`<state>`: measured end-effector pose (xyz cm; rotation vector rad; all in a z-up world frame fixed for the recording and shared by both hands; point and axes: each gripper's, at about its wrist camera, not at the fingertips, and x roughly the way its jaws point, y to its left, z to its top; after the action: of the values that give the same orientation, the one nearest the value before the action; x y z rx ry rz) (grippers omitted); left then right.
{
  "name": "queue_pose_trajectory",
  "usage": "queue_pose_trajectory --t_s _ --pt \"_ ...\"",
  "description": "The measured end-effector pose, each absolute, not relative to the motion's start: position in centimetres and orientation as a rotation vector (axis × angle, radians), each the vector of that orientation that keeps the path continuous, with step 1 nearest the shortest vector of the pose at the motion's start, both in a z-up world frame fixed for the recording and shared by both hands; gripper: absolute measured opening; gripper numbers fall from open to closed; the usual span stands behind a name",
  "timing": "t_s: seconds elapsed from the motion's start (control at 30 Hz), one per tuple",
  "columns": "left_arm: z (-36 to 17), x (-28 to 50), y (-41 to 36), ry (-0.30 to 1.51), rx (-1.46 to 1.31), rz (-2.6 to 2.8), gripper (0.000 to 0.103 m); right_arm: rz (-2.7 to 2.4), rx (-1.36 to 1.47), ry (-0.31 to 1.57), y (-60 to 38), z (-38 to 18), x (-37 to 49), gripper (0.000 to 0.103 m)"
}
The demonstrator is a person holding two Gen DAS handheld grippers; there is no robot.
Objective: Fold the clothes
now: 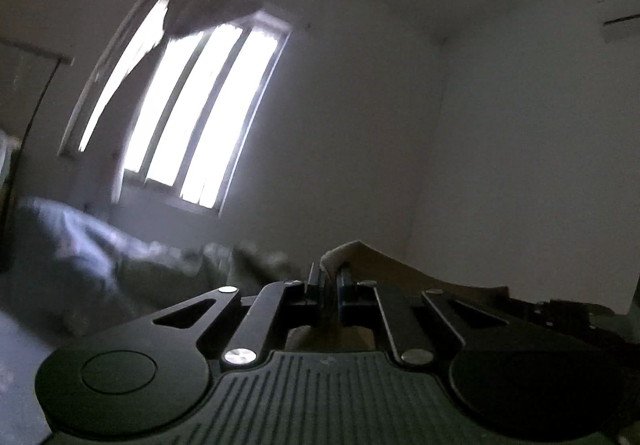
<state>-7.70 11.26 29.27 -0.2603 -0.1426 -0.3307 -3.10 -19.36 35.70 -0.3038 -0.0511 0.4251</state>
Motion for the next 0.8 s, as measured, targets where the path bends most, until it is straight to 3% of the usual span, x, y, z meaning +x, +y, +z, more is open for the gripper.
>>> queue_pose_trajectory --t_s 0.3,0.53,0.8 --pt "36.3 -11.6 9.9 -0.307 -0.239 -0.419 0.008 0.496 -0.312 -0.204 -21.1 47.3 -8.4 0.007" --pt "39.3 -16.3 9.5 -0.406 -0.202 -0.438 0.008 0.527 -0.336 -0.335 -22.5 52.3 -13.8 0.007" --pt "41.1 -20.0 8.7 -0.408 -0.165 -0.371 0.008 0.673 -0.237 -0.313 -23.7 56.7 -15.0 0.007"
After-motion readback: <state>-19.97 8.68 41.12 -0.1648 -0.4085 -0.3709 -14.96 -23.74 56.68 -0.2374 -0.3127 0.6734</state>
